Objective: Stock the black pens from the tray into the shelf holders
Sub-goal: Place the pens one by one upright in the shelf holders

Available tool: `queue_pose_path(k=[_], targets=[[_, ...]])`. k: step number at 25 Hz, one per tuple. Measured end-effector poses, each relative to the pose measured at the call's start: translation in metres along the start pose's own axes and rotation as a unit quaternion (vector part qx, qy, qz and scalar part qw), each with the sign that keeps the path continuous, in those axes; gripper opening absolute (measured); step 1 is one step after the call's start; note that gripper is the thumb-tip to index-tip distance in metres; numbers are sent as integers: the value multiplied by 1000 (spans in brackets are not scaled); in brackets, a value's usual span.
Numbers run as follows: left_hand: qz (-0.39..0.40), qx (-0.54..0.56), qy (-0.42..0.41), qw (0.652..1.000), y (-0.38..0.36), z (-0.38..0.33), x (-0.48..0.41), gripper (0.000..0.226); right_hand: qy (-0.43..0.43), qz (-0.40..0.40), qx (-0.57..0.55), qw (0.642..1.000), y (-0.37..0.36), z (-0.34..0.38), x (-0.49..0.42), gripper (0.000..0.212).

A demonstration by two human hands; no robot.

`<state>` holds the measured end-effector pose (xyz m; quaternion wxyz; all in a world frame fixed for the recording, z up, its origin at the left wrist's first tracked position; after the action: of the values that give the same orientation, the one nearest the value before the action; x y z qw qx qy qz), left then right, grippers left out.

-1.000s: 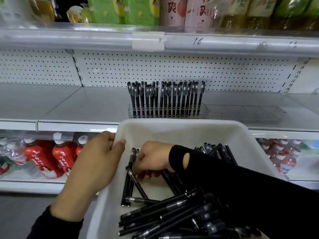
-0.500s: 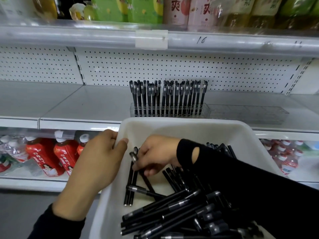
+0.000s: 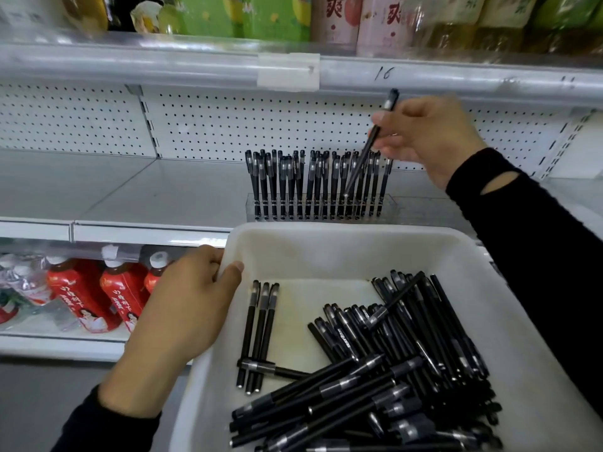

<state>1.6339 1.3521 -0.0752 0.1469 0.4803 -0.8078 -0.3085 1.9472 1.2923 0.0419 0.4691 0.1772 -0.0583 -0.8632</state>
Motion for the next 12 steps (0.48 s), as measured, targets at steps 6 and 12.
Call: queue_pose_path(k=[6, 12], targets=[[-1, 11, 1, 1000, 0, -2, 1, 16, 22, -77, 111, 991, 23, -27, -28, 11], [-3, 5, 5, 1000, -1, -4, 0, 16, 3, -92, 167, 982, 28, -53, -49, 16]])
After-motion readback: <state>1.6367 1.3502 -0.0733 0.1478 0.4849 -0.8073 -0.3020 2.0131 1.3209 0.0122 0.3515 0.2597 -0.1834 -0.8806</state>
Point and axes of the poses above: each hand's wrist, its own x-axis away from the middle knuckle, its own y-axis out of the back of the hand, z = x × y, the point moved 5 cm from there along -x, towards the middle knuckle, and after that the axes turned 7 degrees about z, right-handed, at the moved point
